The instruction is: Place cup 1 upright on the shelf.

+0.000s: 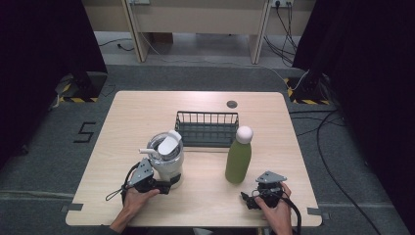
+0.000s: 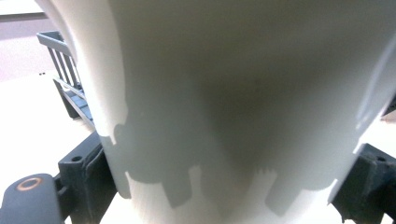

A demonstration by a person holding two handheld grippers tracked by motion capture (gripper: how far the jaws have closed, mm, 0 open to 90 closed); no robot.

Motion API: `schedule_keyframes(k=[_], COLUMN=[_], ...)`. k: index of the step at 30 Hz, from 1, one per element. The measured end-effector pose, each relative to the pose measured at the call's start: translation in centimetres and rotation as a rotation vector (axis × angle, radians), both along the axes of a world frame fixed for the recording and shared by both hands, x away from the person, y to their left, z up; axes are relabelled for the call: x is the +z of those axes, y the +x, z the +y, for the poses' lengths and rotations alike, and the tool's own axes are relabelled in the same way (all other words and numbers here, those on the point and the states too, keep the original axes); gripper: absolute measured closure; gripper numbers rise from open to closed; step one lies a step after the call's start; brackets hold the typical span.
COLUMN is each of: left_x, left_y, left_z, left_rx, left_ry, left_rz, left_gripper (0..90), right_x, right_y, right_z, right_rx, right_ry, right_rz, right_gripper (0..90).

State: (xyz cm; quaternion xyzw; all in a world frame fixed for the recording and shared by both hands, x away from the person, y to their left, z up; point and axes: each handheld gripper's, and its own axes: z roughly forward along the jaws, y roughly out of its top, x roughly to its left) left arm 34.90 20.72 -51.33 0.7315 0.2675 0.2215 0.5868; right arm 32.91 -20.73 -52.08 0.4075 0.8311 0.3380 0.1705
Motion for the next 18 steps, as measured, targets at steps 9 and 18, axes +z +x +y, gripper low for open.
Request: schedule_keyframes(k=[9, 18], left_x=[0.5, 1.5], left_y=[0.3, 1.1], left_z=[0.5, 0.8], left_rx=[-0.001, 0.019], left_ry=[-0.067, -0.045], left_rz=[0.029, 0.017], left_gripper=[10.6, 10.6], right_x=[0.0, 0.0], right_y=[0.0, 0.0], right_z=[0.0, 0.0], right_rx=[0.002, 0.002], right_ry=[0.0, 0.0], right_rz=[0.0, 0.0], right_gripper=[0.4, 0.4])
